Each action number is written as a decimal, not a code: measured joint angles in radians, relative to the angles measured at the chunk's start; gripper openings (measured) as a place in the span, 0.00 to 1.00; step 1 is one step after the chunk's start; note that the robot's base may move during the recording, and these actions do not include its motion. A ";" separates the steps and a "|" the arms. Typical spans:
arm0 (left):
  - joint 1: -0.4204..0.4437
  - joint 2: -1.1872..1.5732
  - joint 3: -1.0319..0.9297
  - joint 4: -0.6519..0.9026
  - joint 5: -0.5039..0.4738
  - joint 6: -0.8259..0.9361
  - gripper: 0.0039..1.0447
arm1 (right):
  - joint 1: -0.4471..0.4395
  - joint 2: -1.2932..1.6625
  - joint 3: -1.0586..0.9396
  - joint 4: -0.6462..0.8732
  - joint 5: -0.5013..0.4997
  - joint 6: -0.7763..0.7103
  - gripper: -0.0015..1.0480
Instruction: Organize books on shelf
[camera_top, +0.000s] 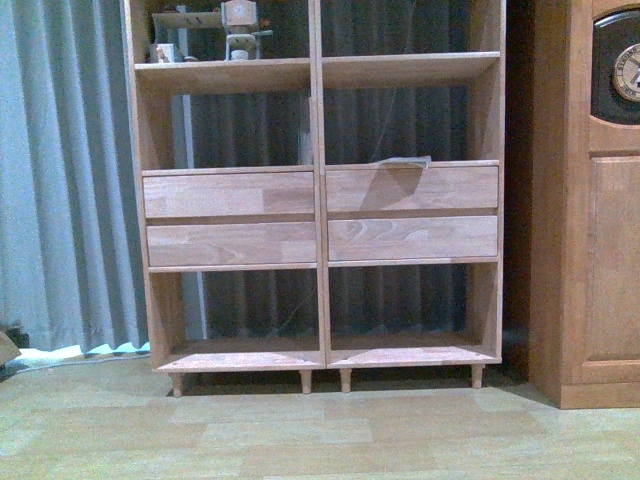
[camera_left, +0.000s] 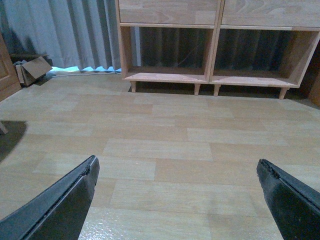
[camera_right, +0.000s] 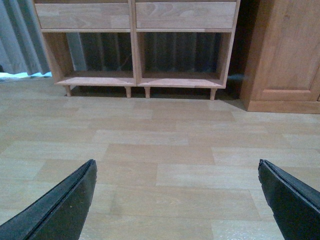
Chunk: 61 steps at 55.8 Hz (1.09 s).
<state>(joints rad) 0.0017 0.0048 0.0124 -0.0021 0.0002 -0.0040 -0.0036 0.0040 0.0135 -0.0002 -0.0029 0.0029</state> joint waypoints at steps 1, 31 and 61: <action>0.000 0.000 0.000 0.000 0.000 0.000 0.93 | 0.000 0.000 0.000 0.000 0.000 0.000 0.93; 0.000 0.000 0.000 0.000 0.000 0.000 0.93 | 0.000 0.000 0.000 0.000 0.000 0.000 0.93; 0.000 0.000 0.000 0.000 0.000 0.000 0.93 | 0.000 0.000 0.000 0.000 0.000 0.000 0.93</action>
<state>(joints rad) 0.0017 0.0048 0.0124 -0.0021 -0.0002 -0.0040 -0.0036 0.0040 0.0135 -0.0002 -0.0029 0.0029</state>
